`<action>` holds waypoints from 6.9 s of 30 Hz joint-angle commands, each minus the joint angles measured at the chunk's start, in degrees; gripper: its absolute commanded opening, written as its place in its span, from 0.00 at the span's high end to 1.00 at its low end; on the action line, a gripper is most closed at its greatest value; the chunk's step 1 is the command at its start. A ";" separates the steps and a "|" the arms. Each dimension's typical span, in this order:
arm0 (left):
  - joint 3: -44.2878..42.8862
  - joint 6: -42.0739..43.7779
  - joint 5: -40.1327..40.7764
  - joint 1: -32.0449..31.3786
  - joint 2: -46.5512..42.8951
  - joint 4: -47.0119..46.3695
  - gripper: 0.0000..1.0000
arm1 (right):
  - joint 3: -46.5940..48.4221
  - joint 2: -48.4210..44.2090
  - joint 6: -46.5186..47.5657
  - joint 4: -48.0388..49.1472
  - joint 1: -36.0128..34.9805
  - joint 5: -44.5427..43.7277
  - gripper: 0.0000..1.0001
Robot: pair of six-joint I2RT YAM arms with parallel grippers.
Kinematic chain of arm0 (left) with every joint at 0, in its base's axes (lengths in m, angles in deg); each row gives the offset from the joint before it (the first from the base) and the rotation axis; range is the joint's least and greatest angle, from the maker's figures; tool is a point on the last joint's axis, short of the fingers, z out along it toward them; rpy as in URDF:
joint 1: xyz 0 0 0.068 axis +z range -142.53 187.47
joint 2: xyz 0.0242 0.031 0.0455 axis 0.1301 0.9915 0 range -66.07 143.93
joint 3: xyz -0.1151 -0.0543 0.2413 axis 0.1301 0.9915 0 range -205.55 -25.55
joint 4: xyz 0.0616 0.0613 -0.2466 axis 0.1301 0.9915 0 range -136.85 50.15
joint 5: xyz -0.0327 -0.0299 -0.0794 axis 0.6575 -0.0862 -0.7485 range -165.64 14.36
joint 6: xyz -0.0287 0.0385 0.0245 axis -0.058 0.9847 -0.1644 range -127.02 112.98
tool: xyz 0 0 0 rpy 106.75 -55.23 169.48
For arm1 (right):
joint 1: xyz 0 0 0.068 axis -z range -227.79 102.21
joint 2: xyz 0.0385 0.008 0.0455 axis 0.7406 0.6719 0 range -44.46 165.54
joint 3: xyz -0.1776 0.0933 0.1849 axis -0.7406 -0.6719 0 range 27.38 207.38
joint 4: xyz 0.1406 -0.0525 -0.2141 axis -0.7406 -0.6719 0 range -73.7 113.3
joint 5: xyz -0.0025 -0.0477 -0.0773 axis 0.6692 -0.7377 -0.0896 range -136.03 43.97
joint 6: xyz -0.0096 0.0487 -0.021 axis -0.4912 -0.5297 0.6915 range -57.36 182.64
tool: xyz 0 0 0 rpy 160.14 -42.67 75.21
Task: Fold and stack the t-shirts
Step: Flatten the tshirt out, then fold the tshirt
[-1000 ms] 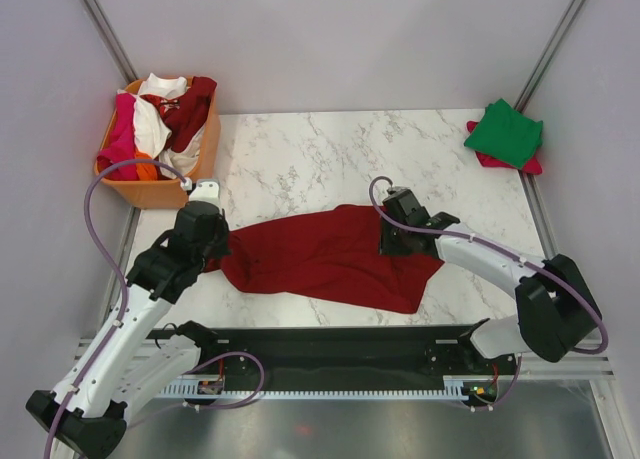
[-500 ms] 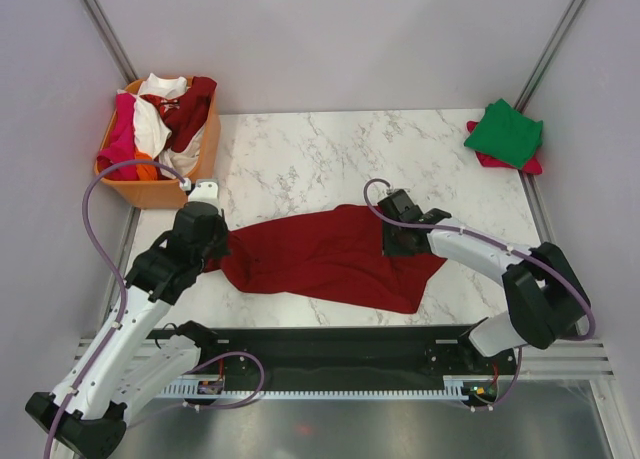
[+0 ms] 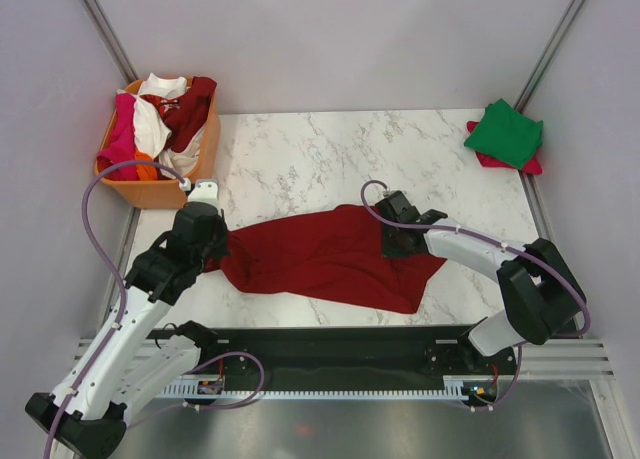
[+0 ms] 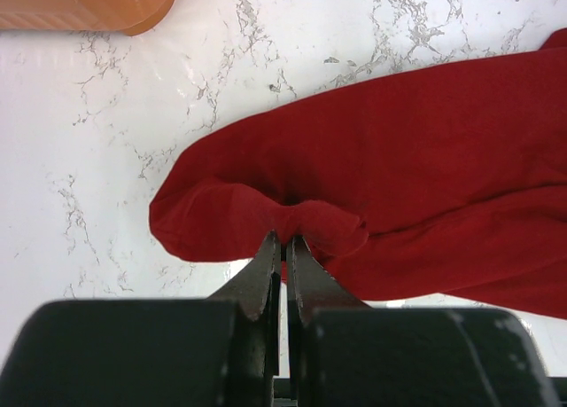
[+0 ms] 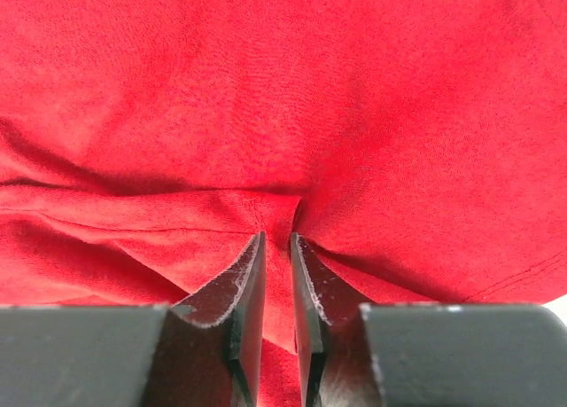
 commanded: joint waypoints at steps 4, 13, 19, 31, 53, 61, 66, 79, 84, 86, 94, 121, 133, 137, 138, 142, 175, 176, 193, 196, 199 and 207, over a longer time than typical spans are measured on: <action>-0.41 -1.84 -0.27 -0.06 -0.92 -1.94 0.98 | -1.07 -0.52 -0.82 1.91 -0.11 0.89 0.79; -0.41 -1.84 -0.18 -0.06 -1.10 -2.03 0.98 | -1.94 -0.08 -0.38 3.58 -0.28 1.94 1.00; -2.42 -1.14 -0.01 -0.06 -3.29 -1.85 0.98 | 5.32 -5.43 3.13 -1.59 -0.28 -0.24 1.00; -31.07 8.79 -0.70 -0.06 -4.26 -0.09 0.98 | 34.69 -26.79 5.50 -23.22 -0.19 -8.95 1.00; -64.13 19.60 -21.92 0.03 4.32 -8.62 0.98 | 53.95 -43.53 19.22 -22.96 0.34 -21.33 1.00; -61.93 26.19 -10.74 0.98 25.77 -18.28 0.98 | 47.02 -23.94 23.87 -10.23 0.24 -39.00 1.00; -68.60 21.73 -16.34 11.78 47.38 -18.55 0.98 | 44.48 -8.46 16.68 -2.68 20.24 -21.36 1.00; -87.60 13.73 -18.47 18.31 82.76 -13.54 0.00 | 67.76 26.75 12.54 -9.17 31.10 -18.01 0.02; -82.96 13.28 -18.99 18.40 71.34 -13.54 0.00 | 61.35 20.67 12.01 -8.63 31.01 -11.86 0.02; -76.20 12.41 -18.12 18.31 67.13 -13.28 0.00 | 57.15 17.77 11.57 -9.16 31.10 -9.92 0.02; -33.72 -1.72 -23.95 18.40 36.37 -6.78 0.01 | 32.99 -0.94 9.29 -8.56 30.05 -2.90 0.02; 22.69 -37.68 -38.51 5.40 -0.86 7.39 0.00 | 14.58 -16.78 8.58 -5.73 22.04 7.83 0.02; 23.84 -58.70 -16.36 -15.09 2.85 8.53 0.07 | 12.82 -16.08 9.11 -3.80 22.04 11.70 0.02; 26.13 -60.19 -15.74 -16.32 6.45 4.76 0.16 | 12.38 -16.87 9.29 -4.24 21.96 11.79 0.02; 27.09 -60.63 -15.39 -16.41 7.76 4.13 0.16 | 12.12 -17.48 9.29 -4.24 21.96 11.79 0.02; 26.66 -60.64 -13.46 -16.76 8.74 3.77 0.21 | 11.06 -18.36 9.20 -4.24 21.87 11.53 0.02; 21.47 -47.19 -6.16 -17.29 5.50 -0.53 0.98 | -12.14 -28.30 -15.50 -29.28 37.69 7.84 0.04; 21.91 -47.36 -6.25 -17.29 4.71 -0.53 0.98 | -12.14 -27.34 -15.41 -30.07 37.95 9.23 0.05; 22.88 -48.60 -6.16 -17.29 2.77 -0.45 0.98 | -17.07 -21.62 -14.98 -27.27 39.53 11.97 0.40; 22.88 -48.77 -6.25 -17.29 2.77 -0.45 0.98 | -15.31 -19.07 -12.52 -27.18 40.50 10.82 0.51; 23.32 -49.21 -6.25 -17.38 2.33 -0.45 0.98 | -15.74 -20.20 -11.81 -27.44 40.50 12.92 0.49; 21.48 -48.60 -5.98 -17.29 5.14 -0.44 0.98 | -17.15 -18.02 -9.44 -28.50 37.17 14.87 0.44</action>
